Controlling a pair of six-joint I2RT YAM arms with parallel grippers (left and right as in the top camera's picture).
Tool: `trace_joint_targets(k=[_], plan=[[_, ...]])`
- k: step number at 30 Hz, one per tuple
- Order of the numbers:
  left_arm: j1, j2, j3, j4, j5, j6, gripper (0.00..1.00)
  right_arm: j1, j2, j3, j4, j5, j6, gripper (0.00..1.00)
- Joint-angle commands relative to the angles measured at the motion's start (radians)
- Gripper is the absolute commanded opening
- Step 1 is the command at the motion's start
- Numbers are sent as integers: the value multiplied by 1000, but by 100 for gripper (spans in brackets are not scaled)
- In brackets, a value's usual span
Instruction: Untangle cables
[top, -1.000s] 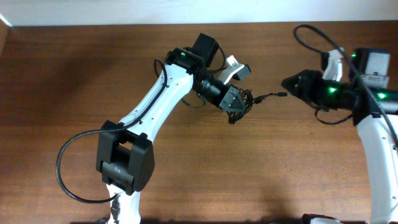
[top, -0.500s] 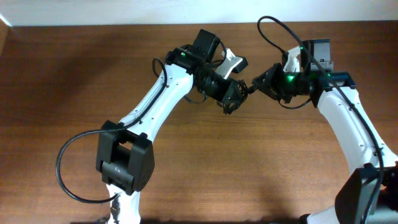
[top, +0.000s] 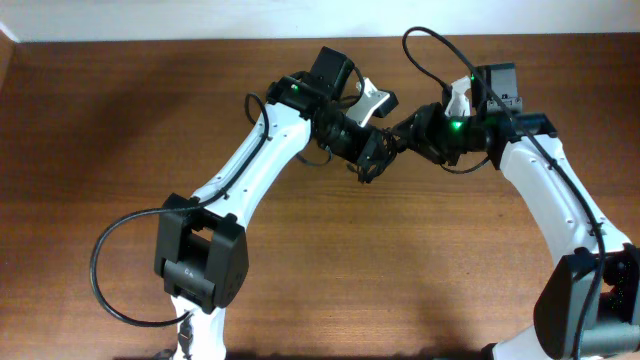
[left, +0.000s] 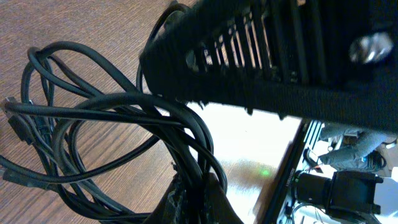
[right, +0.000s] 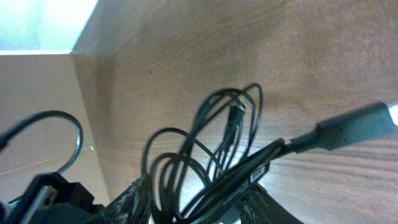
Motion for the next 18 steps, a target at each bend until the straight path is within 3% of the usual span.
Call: trace_joint_targets(k=[1, 5, 11, 12, 14, 18], plan=[[-2, -31, 21, 2, 6, 2, 0, 8, 6, 14, 43, 10, 3, 34], [-2, -31, 21, 2, 6, 2, 0, 8, 6, 14, 49, 33, 15, 16], [-2, -31, 21, 2, 6, 2, 0, 19, 51, 14, 53, 35, 27, 22], [-2, -31, 21, 2, 6, 2, 0, 19, 56, 14, 53, 36, 40, 21], [-1, -30, 21, 2, 6, 2, 0, 18, 57, 14, 76, 34, 41, 4], [0, -30, 21, -5, -50, 2, 0, -45, 30, 15, 79, -32, 10, 4]])
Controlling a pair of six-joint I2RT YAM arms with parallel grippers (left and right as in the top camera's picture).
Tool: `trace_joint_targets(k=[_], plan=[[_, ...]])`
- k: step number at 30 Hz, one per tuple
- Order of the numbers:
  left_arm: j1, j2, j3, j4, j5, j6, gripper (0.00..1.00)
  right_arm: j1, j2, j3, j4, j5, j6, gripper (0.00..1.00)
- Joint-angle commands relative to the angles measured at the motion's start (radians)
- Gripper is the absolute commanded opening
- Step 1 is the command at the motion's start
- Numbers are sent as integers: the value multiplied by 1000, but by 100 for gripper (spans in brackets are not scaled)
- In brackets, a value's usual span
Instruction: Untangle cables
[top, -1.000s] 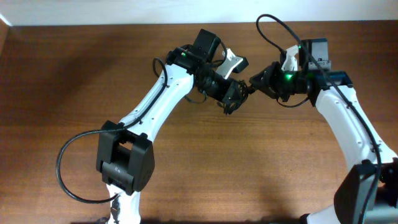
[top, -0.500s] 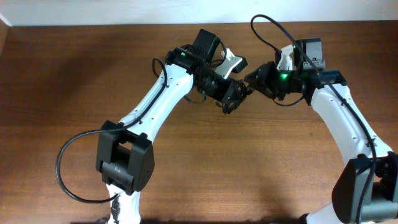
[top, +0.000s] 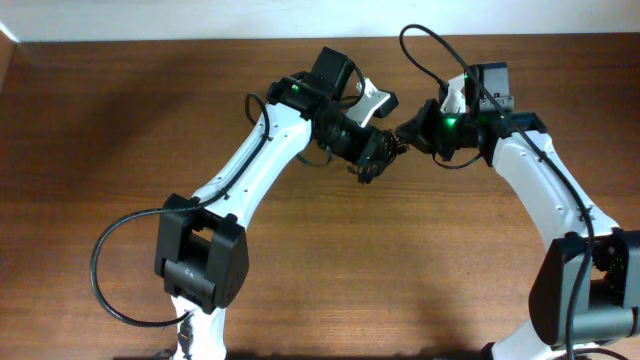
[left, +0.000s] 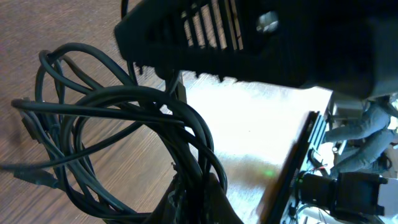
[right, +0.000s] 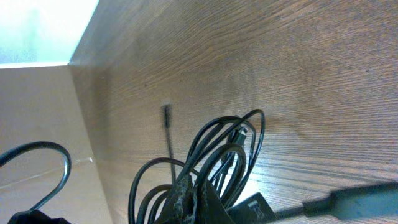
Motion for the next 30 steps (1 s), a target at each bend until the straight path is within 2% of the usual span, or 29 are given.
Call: trace_joint_targets(k=[1, 7, 11, 14, 15, 16, 17, 18, 19, 23, 27, 29, 30], plan=[[4, -30, 21, -7, -52, 1, 0, -97, -45, 15, 0, -101, -53, 4], [50, -30, 21, -8, -55, 2, 0, -385, -90, 14, -21, -417, -117, 4], [74, -30, 21, -25, -43, 11, 0, -496, -90, 14, -95, -427, -234, 4], [76, -30, 21, -34, 61, 81, 0, -544, -90, 14, -134, -415, -297, 4], [76, -31, 21, -34, 100, 90, 0, -545, -90, 14, -146, -402, -309, 10], [76, -30, 21, -34, 132, 92, 0, -539, -90, 14, -165, -394, -329, 47], [76, -31, 21, -34, 142, 92, 0, -529, -90, 14, -180, -382, -345, 70], [76, -31, 21, -34, 142, 92, 0, -517, -90, 14, -204, -365, -353, 79], [76, -31, 21, -34, 141, 71, 0, -494, -90, 14, -223, -354, -378, 83], [76, -31, 21, -25, 129, -45, 0, -377, -90, 14, -259, -332, -397, 84], [76, -31, 21, 6, -11, -341, 0, -227, -90, 14, -283, -261, -401, 83], [76, -31, 21, 26, -25, -442, 0, -183, -90, 14, -283, -254, -418, 82], [76, -31, 21, 38, -26, -543, 0, -161, -90, 14, -288, -247, -441, 81]])
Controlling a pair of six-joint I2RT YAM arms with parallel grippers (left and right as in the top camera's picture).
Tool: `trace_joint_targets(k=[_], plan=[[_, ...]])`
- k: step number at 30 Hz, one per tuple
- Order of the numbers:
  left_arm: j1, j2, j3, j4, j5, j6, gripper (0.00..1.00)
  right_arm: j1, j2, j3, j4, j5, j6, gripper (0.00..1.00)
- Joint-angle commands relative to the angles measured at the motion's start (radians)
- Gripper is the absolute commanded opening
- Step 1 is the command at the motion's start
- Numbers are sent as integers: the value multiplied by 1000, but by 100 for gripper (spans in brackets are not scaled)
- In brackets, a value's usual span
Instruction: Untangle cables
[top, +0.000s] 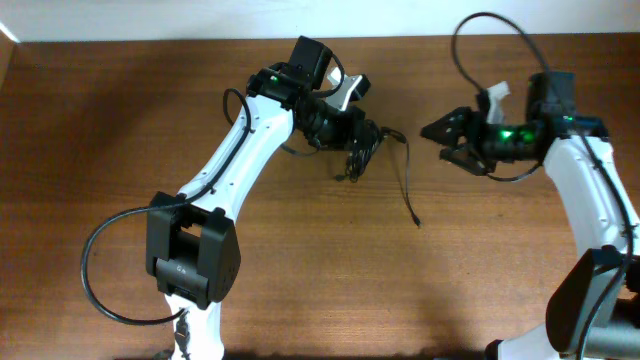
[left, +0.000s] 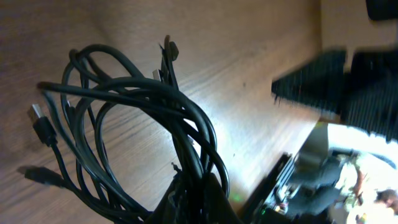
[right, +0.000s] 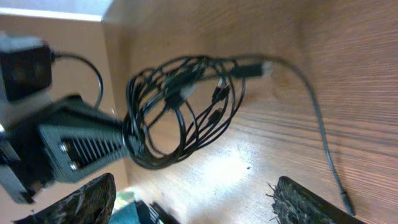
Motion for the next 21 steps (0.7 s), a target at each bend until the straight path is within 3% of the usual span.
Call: trace_joint_targets(k=[1, 2, 3, 6, 12, 17, 21], plan=[[1, -31, 7, 34, -29, -326, 0, 47, -28, 14, -8, 31, -74, 81], [1, -31, 7, 40, -29, -410, 0, 56, -28, 14, -11, 31, -89, 80], [1, -30, 7, 40, -29, -583, 0, 66, -28, 14, -10, 30, -106, 79], [1, -31, 7, 39, 27, -826, 0, 113, -28, 14, -5, 31, -198, 79], [1, -31, 7, 39, 228, -964, 0, 184, -28, 14, 63, 71, -246, 77], [38, -31, 7, 51, 220, -1019, 0, 221, -28, 14, 82, 72, -245, 70], [72, -31, 7, 84, 221, -1057, 0, 241, -28, 14, 80, 71, -245, 69]])
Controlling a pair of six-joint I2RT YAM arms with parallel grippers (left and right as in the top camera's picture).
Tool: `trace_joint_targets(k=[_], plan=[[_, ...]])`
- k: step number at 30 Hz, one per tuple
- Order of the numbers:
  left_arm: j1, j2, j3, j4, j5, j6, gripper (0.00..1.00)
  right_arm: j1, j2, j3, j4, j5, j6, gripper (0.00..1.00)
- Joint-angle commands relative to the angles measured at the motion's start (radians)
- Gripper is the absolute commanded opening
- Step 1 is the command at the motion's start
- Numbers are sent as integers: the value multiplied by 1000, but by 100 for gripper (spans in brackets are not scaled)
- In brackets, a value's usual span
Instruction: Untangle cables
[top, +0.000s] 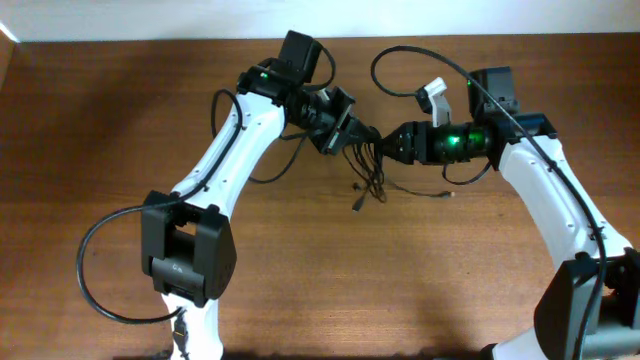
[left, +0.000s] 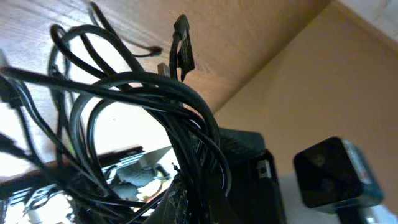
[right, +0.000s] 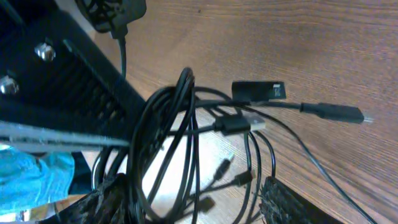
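Note:
A tangle of thin black cables (top: 366, 163) hangs from my left gripper (top: 349, 133), which is shut on the top of the bundle (left: 130, 93); its fingertips (left: 186, 202) pinch the strands. Several plug ends dangle to the wooden table. My right gripper (top: 392, 143) sits just right of the bundle. In the right wrist view it (right: 199, 199) is open, one finger on each side of the cable loops (right: 186, 137). A USB plug (right: 239, 126) and a black connector (right: 259, 91) stick out of the tangle.
The brown wooden table (top: 120, 120) runs to a pale wall strip (top: 150, 20) at the back. A thin cable end (top: 440, 192) trails on the table right of the bundle. Both arms' own supply cables arch above their wrists.
My right gripper was open and well to the right of the bundle; it is now at the bundle, with the loops between its open fingers. My left gripper still holds the bundle, turned and shifted.
Both grippers were together at the tangle, the right one closed on cable strands. Then the right gripper was open and far to the right, with one thin cable drawn out across the table. Now it is back at the bundle that the left gripper holds.

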Motion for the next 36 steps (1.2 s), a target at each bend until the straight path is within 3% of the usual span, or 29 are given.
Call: trace_joint_targets(k=[1, 2, 4, 6, 12, 13, 15, 18, 22, 26, 32, 36], plan=[[34, -31, 7, 31, 40, -42, 0, 25, -21, 9, -11, -2, -19, 68], [40, -31, 7, 33, 46, -2, 0, 19, -21, 9, -8, -3, -19, 69], [42, -31, 7, 68, 61, 203, 0, -9, -21, 11, -6, -31, -16, 69], [42, -31, 7, 94, 101, 253, 0, -50, -21, 12, -9, -100, -16, 69], [42, -31, 7, 530, 452, 534, 0, -84, -21, 11, -10, -116, 1, 69], [42, -31, 7, 596, 544, 641, 0, -99, -21, 11, -4, -116, 35, 69], [42, -30, 7, 614, 649, 806, 0, -109, -21, 11, 16, -128, 77, 69], [42, -29, 4, 610, 675, 914, 0, -116, -21, 12, 74, -232, 101, 69], [42, -26, -8, 610, 638, 918, 0, -190, -21, 12, 94, -368, 153, 67], [42, -24, -25, 601, 567, 917, 0, -191, -21, 12, 131, -370, 256, 63], [42, -24, -27, 391, 342, 943, 0, -187, -21, 12, 238, -441, 248, 59], [35, -24, -27, 328, 309, 897, 0, -133, -21, 12, 261, -330, 248, 56]])
